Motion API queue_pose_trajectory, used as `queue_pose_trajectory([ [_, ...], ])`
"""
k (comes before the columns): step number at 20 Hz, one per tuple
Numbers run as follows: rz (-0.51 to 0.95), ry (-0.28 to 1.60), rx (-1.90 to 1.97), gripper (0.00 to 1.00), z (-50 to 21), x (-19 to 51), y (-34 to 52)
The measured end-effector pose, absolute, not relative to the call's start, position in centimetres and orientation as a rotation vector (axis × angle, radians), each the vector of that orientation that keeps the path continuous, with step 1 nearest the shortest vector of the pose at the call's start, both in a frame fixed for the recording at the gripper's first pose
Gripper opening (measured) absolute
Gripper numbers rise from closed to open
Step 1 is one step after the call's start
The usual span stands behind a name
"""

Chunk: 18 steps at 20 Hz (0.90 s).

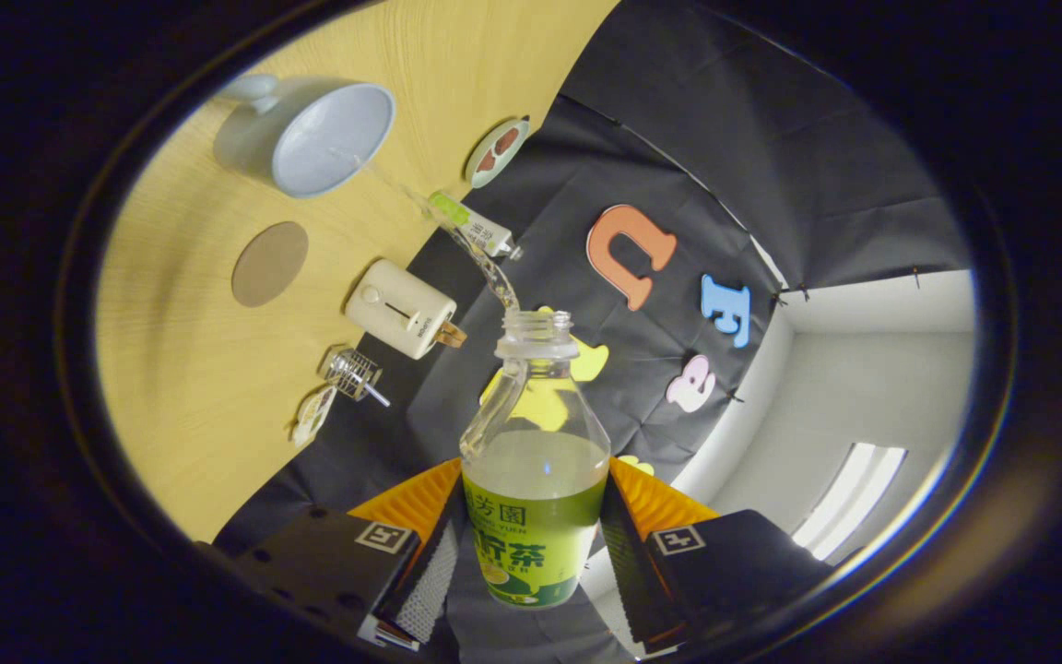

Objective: Take the bottle from table, then pour the juice into the cup, finally place the bottle on the coaster

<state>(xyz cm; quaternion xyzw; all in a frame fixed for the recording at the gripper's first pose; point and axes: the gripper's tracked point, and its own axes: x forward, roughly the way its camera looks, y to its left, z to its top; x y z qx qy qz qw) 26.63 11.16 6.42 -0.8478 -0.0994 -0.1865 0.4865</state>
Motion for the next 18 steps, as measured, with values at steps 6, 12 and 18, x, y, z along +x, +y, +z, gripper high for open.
queue_pose_trajectory([
  [6,-0.483,-0.309,-2.079,0.80,7.5,26.4,12.1],
  [12,-0.496,-0.335,-2.093,0.80,7.9,26.7,12.4],
  [18,-0.537,-0.379,-2.119,0.80,9.3,26.1,12.9],
])
